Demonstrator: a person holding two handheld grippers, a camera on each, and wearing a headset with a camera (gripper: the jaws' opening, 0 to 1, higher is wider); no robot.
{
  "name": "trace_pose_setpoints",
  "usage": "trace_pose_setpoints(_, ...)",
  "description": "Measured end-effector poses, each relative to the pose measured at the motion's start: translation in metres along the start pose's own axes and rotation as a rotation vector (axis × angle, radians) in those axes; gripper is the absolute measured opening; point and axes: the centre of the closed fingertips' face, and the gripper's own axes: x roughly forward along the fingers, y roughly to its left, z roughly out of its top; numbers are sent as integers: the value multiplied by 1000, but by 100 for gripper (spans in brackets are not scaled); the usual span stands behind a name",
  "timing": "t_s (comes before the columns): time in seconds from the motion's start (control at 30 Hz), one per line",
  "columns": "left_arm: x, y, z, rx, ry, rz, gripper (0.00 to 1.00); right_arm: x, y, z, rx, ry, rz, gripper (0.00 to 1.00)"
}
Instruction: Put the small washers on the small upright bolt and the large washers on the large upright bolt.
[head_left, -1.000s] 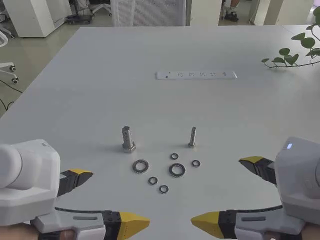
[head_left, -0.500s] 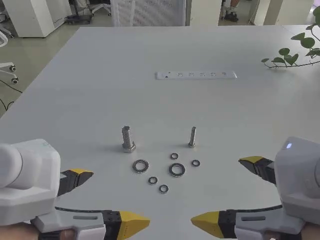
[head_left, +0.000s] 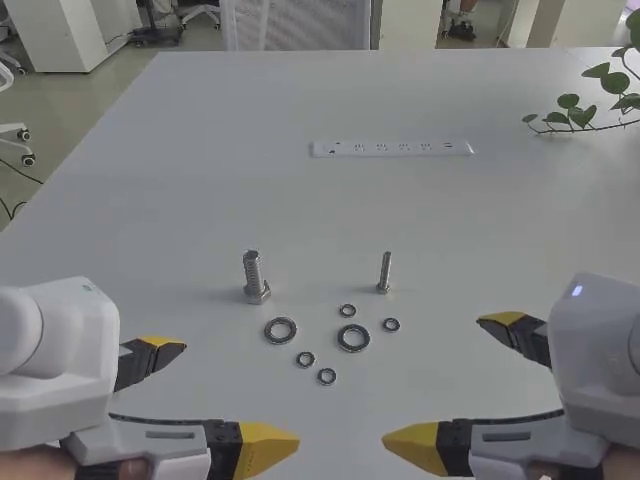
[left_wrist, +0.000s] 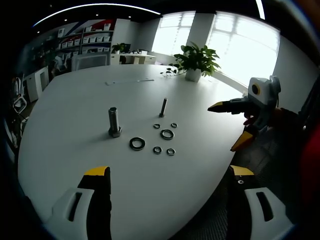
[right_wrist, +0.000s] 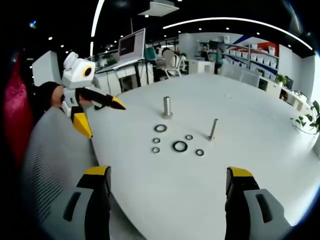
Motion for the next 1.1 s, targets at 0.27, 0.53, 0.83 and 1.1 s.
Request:
trace_pose_setpoints(0.27,1,1,-1,-1,2,0,97,1,0,-2,-3,7,3,97)
trace_pose_setpoints(0.53,2,0,-1,0,3,-2,97,1,0,-3,-5,10,3,96)
trace_pose_setpoints(0.83,1,0,-1,0,3,0,97,1,1,-2,-5,10,6,96)
trace_pose_setpoints(1.1,0,0,-1,1,1,1,97,1,2,-2,-5,10,5,96)
